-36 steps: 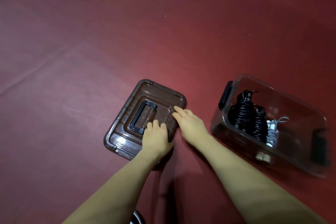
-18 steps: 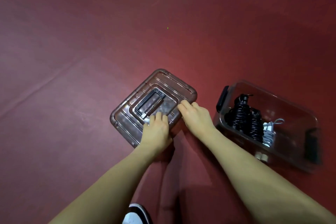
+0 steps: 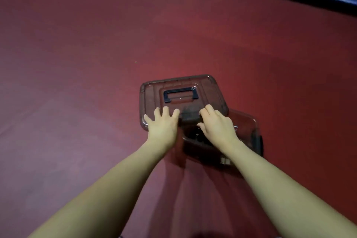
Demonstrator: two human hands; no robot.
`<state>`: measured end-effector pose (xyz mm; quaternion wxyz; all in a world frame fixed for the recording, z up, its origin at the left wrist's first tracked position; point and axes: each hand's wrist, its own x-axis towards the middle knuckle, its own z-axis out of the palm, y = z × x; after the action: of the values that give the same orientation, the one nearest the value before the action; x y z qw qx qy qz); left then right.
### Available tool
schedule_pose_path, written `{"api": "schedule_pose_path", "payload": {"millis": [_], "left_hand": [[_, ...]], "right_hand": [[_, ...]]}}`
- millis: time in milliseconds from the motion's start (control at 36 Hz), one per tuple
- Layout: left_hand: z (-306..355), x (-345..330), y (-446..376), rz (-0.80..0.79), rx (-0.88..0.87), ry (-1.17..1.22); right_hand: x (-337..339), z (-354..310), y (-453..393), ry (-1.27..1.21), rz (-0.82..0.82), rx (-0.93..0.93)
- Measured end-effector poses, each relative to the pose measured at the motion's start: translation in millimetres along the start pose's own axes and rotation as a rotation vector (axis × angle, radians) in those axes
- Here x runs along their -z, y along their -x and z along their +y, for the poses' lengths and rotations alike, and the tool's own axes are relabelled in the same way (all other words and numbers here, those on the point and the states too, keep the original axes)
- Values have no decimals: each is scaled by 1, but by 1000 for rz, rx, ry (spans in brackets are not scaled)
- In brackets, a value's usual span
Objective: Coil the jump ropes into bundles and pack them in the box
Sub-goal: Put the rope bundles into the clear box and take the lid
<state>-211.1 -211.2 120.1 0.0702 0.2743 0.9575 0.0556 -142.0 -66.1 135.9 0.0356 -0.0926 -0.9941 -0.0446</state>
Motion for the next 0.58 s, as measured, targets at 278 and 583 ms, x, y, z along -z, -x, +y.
{"api": "schedule_pose_path", "payload": {"millis": [278,583], "left_hand": [[82,-14,-5,-109,-200,22],[95,-44,-6,-225,-212,67]], "right_hand": [[-12,76,59,-125,-100,-112],[-32,86,75,-389,-337,-208]]}}
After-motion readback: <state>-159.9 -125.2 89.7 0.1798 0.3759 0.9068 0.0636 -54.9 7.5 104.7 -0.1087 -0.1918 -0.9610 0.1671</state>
